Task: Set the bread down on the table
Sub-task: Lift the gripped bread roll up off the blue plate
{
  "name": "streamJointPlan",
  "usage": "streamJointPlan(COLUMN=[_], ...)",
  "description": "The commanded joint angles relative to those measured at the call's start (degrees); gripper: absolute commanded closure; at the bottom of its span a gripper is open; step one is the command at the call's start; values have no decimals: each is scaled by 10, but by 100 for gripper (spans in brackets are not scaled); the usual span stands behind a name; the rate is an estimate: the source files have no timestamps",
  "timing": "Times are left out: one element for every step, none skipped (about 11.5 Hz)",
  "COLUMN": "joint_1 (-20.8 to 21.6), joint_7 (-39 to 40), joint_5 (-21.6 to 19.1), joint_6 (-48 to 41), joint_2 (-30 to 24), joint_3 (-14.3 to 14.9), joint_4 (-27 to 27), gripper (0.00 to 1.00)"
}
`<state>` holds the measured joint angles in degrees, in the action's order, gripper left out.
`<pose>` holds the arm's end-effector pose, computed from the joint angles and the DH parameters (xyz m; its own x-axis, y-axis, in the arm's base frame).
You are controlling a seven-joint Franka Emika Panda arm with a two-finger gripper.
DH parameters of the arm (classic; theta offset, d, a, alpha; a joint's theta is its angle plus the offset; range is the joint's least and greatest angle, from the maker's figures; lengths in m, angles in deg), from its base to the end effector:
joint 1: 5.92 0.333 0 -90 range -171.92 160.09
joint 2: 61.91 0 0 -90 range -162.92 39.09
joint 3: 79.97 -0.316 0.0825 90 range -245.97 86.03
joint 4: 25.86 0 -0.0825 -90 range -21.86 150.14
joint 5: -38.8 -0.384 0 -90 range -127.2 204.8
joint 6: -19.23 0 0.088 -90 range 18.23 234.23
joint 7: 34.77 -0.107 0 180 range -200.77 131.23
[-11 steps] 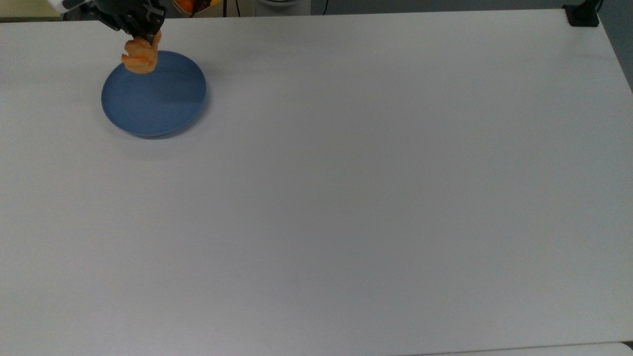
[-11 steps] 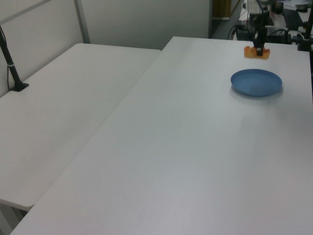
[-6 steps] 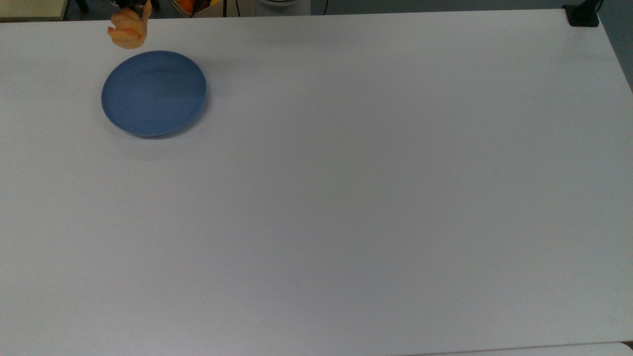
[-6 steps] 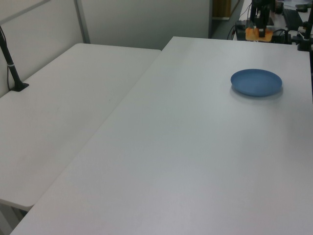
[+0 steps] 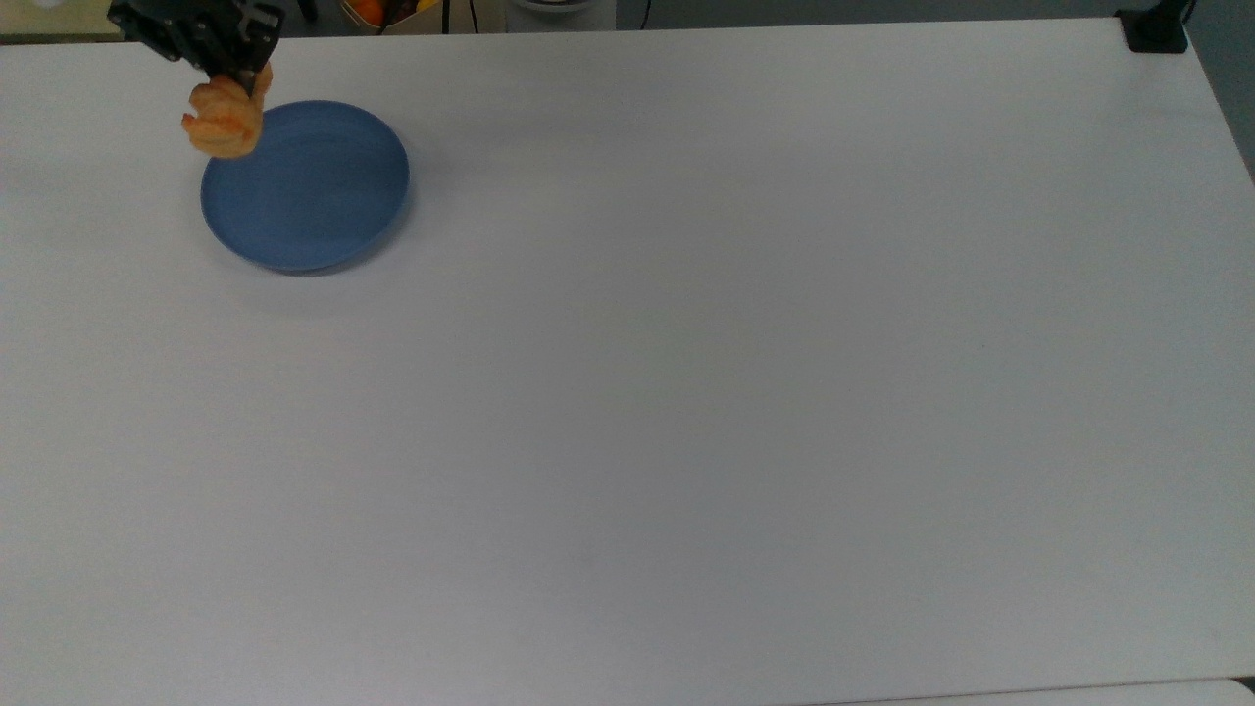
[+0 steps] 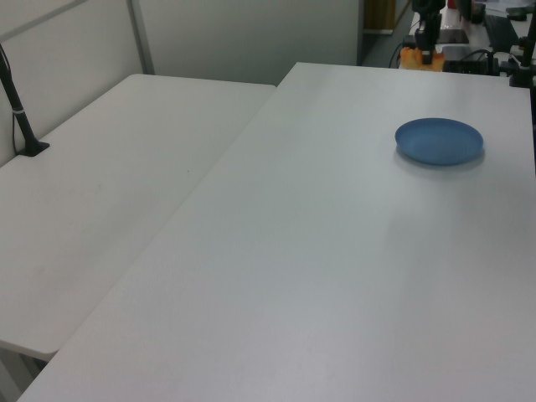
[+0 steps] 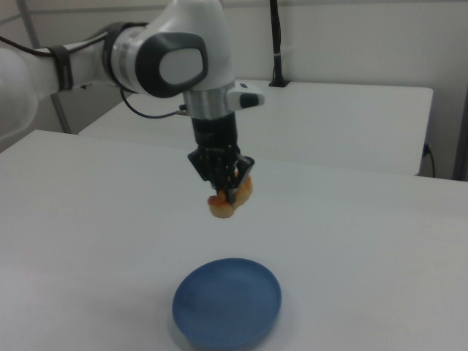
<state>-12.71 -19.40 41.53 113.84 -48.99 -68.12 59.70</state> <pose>0.5925 -0.1916 0.5378 0.9950 -0.0510 -0.0854 -0.0448 -0.9963 0.0729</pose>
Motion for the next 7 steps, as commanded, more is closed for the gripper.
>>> streamJointPlan(joint_1=[-7, -8, -11, -11, -12, -11, -10], joint_7=[62, 76, 86, 87, 86, 86, 85], joint_5=[-9, -9, -11, -16, -32, -51, -56], joint_6=[62, 83, 106, 137, 167, 194, 227], joint_2=[45, 60, 75, 85, 98, 112, 127], joint_3=[3, 3, 0, -1, -1, -1, -1], joint_4=[-26, -35, -39, -39, -38, -39, -39], gripper=[83, 83, 83, 83, 83, 83, 83])
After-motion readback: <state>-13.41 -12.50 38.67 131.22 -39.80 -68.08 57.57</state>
